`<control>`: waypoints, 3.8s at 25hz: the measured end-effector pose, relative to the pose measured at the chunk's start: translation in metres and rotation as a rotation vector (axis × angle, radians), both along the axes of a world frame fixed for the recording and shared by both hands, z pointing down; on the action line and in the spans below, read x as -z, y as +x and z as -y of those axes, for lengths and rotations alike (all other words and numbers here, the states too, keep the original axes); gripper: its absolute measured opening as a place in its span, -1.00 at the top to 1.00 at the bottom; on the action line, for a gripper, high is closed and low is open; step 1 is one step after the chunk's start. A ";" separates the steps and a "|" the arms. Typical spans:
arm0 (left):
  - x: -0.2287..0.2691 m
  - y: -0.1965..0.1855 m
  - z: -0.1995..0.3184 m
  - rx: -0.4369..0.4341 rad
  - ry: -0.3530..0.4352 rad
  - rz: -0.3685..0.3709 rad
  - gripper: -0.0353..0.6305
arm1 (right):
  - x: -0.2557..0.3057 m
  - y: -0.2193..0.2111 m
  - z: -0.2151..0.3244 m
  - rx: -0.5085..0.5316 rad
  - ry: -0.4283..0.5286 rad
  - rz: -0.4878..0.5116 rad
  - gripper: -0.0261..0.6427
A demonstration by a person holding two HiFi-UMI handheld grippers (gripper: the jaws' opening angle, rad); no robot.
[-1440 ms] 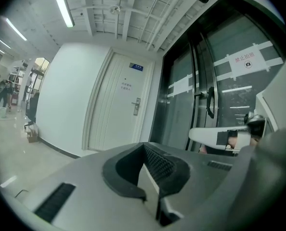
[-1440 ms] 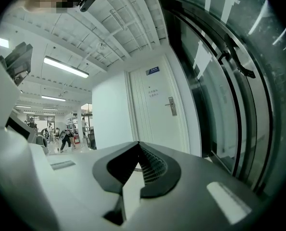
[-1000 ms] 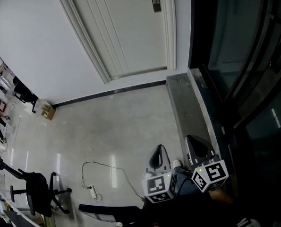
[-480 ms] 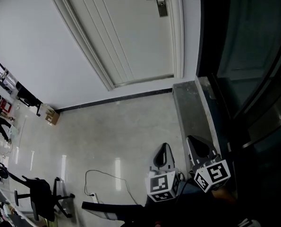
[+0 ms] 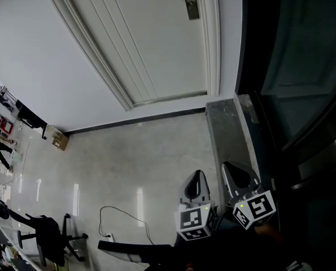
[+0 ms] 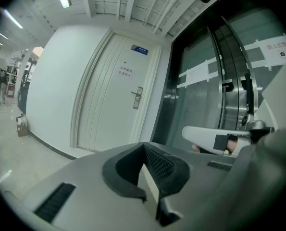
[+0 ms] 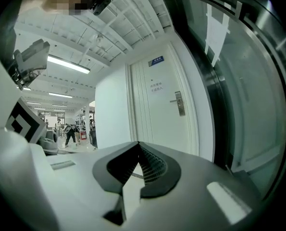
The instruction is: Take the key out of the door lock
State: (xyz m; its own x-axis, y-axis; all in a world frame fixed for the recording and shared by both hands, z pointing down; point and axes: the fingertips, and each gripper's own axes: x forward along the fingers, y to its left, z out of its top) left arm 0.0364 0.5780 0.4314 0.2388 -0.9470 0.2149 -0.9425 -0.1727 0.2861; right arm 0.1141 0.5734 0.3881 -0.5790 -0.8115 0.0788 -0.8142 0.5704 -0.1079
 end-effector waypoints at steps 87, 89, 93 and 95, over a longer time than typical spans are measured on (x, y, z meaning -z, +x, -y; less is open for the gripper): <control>0.053 -0.078 0.793 -0.172 0.138 -0.025 0.89 | 0.038 -0.073 0.764 -0.189 0.134 -0.017 0.91; 0.057 -0.080 0.811 -0.196 0.150 -0.027 0.89 | 0.043 -0.074 0.782 -0.210 0.156 -0.028 0.91; 0.064 -0.081 0.845 -0.243 0.172 -0.030 0.89 | 0.055 -0.071 0.814 -0.267 0.210 -0.048 0.91; 0.072 -0.077 0.859 -0.291 0.189 -0.028 0.90 | 0.062 -0.067 0.827 -0.301 0.234 -0.055 0.91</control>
